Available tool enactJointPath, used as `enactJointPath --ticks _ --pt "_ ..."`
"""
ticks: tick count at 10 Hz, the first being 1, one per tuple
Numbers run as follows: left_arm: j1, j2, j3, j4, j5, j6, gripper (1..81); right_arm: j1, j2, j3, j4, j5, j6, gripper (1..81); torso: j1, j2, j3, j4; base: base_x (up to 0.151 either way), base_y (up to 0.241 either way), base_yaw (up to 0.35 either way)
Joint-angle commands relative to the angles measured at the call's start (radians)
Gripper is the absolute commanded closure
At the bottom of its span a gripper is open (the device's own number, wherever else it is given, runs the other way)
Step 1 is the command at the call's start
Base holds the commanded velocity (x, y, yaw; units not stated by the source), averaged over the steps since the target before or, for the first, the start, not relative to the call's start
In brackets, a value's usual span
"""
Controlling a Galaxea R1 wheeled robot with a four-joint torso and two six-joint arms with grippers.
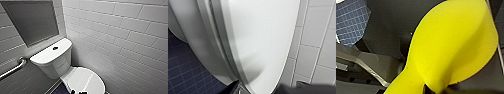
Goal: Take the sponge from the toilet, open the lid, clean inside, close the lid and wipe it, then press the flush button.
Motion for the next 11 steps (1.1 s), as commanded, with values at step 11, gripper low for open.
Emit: enactJointPath --ticks 11 --pt "-0.141 0.061 -0.141 -0.001 -0.047 -0.07 1.0 -0.022 -0.006 0.023 -0.015 -0.072 0.003 81.1 0.0 0.0 0.0 0.0 0.0 0.0 0.0"
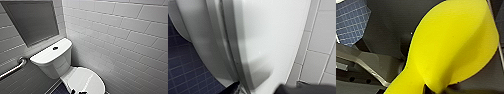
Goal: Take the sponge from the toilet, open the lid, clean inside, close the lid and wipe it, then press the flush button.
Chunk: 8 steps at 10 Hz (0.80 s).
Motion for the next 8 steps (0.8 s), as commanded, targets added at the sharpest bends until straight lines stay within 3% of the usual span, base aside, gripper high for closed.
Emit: enactJointPath --ticks 1,4,8 --pt "-0.134 0.002 -0.02 0.006 -0.093 -0.01 1.0 -0.02 -0.009 0.02 -0.014 -0.071 0.005 81.1 0.0 0.0 0.0 0.0 0.0 0.0 0.0" --pt "-0.134 -0.027 0.043 0.064 -0.166 -0.01 1.0 -0.011 -0.009 0.029 -0.014 -0.071 0.003 81.1 0.0 0.0 0.0 0.0 0.0 0.0 0.0" --pt "-0.123 -0.036 0.115 0.101 -0.157 -0.01 1.0 0.004 -0.009 0.037 -0.014 -0.074 0.003 81.1 0.0 0.0 0.0 0.0 0.0 0.0 0.0"
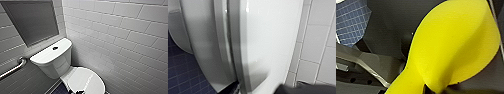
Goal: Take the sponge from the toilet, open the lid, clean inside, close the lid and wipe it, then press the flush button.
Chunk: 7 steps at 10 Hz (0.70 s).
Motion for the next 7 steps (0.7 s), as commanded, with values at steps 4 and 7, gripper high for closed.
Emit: enactJointPath --ticks 4,7 --pt "-0.129 0.035 0.046 0.082 -0.046 0.003 1.0 -0.002 -0.012 0.036 -0.017 -0.066 0.001 81.1 0.0 0.0 0.0 0.0 0.0 0.0 0.0" --pt "-0.129 0.081 -0.025 0.1 -0.032 0.003 1.0 0.0 -0.024 0.053 -0.017 -0.066 0.002 81.1 0.0 0.0 0.0 0.0 0.0 0.0 0.0"
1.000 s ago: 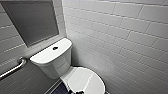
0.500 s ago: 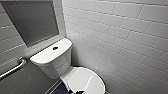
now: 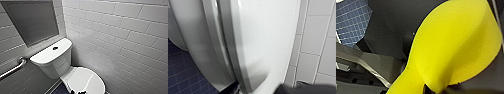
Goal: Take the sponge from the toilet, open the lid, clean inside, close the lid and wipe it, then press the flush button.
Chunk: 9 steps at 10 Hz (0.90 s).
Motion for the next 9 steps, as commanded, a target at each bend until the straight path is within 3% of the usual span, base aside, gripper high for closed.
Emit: enactJointPath --ticks 1,7,9 --pt "-0.139 0.054 -0.02 0.048 -0.032 -0.001 1.0 -0.006 -0.026 0.055 -0.017 -0.062 0.002 81.1 0.0 0.0 0.0 0.0 0.0 0.0 0.0" --pt "-0.152 0.088 -0.087 0.11 -0.059 -0.001 1.0 -0.008 -0.038 0.063 -0.016 -0.059 0.004 81.1 0.0 0.0 0.0 0.0 0.0 0.0 0.0" --pt "-0.155 0.082 -0.089 0.111 -0.107 -0.002 1.0 -0.007 -0.041 0.077 -0.016 -0.059 0.004 81.1 -0.001 0.0 0.001 0.0 0.0 0.0 0.0"
